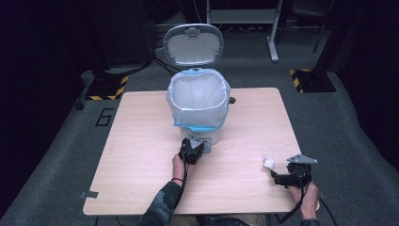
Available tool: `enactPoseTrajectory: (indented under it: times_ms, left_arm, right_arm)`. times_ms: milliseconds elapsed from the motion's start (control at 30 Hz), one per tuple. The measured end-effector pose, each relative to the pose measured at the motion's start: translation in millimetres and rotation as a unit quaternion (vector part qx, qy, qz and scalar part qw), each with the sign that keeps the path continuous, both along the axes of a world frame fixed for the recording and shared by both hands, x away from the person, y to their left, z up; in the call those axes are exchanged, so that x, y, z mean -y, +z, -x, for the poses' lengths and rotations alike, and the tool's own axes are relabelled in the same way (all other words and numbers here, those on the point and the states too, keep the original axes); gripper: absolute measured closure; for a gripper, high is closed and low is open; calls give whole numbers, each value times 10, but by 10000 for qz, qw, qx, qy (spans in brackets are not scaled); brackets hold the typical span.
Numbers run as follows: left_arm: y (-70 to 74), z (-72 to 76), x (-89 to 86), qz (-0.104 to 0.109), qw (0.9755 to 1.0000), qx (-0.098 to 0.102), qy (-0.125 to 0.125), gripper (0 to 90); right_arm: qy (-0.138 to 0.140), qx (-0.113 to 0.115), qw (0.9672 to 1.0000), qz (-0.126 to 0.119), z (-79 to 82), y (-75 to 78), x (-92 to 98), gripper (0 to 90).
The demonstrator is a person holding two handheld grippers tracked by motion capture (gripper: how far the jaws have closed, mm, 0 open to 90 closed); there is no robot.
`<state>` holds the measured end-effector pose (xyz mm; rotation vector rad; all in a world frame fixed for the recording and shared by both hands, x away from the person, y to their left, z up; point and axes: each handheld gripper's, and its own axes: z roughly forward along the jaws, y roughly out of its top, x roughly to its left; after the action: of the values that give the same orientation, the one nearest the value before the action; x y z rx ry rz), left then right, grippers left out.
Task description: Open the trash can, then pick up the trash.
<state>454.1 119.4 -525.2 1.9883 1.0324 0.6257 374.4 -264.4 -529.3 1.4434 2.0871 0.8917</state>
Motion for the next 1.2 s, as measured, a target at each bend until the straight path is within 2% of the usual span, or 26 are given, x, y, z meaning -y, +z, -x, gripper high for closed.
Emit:
enactPoseTrajectory:
  times_ms: [600,733,1100,1200]
  left_arm:
    - [2,-11,-20,48,10000,-36,-35,900]
    - [7,-20,-32,22,9999,-28,-104,900]
    - [1,-11,-18,24,10000,-14,-58,900]
    - [7,-21,-35,18,9999,-15,-129,900]
  right_arm:
    - [-7,0,10000,5,0,0,-2,22]
    - [-9,-2,10000,4,-1,0,-2,22]
    - [-10,2,10000,11,0,1,-3,22]
    - [-7,-3,10000,3,-1,0,-2,22]
